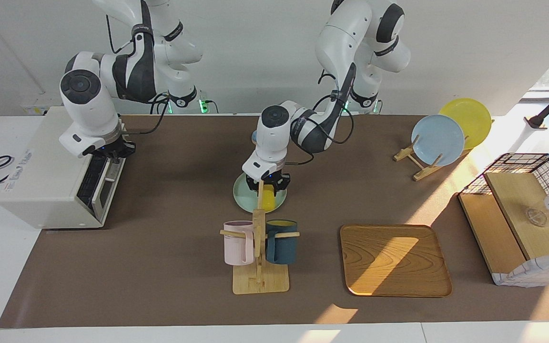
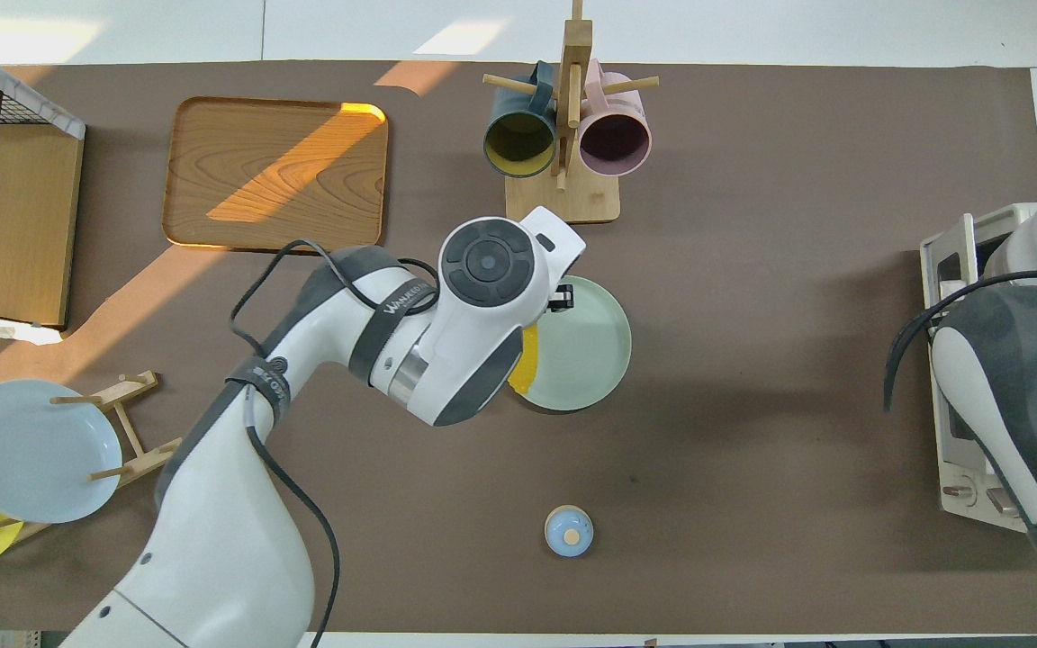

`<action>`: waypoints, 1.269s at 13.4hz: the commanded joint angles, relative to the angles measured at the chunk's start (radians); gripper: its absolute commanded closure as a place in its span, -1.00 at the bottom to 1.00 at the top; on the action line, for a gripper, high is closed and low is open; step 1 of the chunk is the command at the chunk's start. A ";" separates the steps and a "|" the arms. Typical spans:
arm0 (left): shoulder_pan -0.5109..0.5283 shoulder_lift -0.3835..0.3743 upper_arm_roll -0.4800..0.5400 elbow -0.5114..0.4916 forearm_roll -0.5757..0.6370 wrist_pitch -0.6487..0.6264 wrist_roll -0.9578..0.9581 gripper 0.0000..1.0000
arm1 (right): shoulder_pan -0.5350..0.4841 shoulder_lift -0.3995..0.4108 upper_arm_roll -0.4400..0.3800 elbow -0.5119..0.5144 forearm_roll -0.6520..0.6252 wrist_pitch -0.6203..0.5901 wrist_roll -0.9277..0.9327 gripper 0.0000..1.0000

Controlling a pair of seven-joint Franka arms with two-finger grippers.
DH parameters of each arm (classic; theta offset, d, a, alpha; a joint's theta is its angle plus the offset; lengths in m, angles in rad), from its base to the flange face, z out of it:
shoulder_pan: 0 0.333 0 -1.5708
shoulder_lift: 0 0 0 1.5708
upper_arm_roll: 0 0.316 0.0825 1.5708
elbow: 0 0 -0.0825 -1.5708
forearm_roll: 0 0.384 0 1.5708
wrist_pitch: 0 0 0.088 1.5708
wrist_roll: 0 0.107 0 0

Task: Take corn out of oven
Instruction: 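Lift the corn off the plate and carry it toward the wooden tray, then lower the corn onto the wooden tray and open the left gripper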

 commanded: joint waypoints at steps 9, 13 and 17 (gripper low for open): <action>0.397 0.036 -0.010 0.117 -0.051 -0.067 0.496 1.00 | -0.038 -0.095 0.008 -0.027 0.139 0.012 -0.039 1.00; 0.477 0.252 -0.014 0.357 -0.051 -0.050 0.570 1.00 | -0.045 -0.115 0.008 -0.145 0.147 0.156 -0.033 1.00; 0.506 0.291 -0.013 0.356 -0.051 0.022 0.633 1.00 | -0.056 -0.115 0.008 -0.203 0.149 0.195 -0.008 1.00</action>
